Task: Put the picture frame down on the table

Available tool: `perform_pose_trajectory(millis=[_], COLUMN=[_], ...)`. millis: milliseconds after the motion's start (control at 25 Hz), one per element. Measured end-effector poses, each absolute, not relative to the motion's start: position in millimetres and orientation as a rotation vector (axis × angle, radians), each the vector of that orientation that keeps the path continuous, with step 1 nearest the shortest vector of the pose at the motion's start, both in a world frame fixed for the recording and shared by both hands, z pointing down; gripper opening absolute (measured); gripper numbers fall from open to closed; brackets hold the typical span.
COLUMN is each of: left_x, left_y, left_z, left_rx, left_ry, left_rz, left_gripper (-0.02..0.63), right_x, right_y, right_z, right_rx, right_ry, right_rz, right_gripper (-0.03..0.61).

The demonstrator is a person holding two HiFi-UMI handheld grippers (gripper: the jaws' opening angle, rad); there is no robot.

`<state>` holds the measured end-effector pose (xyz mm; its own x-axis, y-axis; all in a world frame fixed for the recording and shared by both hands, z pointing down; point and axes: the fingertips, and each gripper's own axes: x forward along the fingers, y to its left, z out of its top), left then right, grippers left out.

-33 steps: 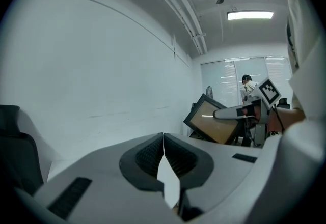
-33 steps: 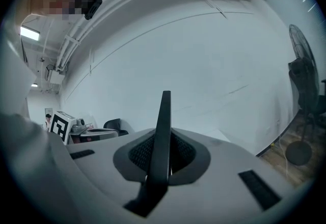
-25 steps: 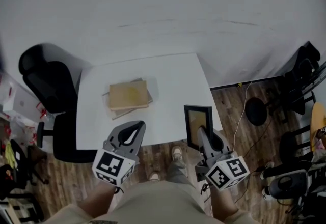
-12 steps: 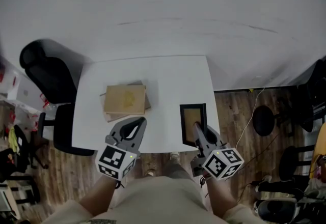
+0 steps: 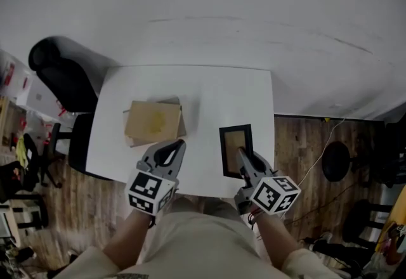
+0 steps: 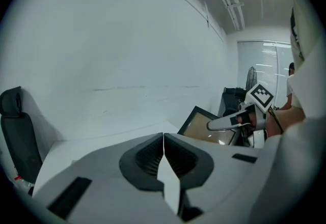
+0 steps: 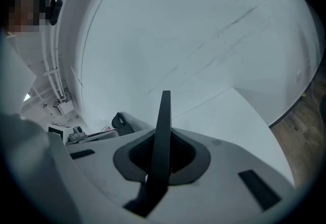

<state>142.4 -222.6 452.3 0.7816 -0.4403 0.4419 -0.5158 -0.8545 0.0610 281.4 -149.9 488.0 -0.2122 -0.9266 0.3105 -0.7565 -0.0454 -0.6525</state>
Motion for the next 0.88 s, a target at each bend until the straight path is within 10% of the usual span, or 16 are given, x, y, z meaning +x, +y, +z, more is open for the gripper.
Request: perform_pose_trajectory(millis=[880], left_x=[133.7], left_y=[-258.7], left_z=[547.0], left_rx=[2.632], left_ry=[-0.684], left_rz=[0.798], left_gripper=[0.023], right_x=[271.4], right_y=[-194.4], right_z=[596.7], right_rx=[-1.823], right_ry=[1.773], right_rz=[-1.400], right_gripper=[0.049])
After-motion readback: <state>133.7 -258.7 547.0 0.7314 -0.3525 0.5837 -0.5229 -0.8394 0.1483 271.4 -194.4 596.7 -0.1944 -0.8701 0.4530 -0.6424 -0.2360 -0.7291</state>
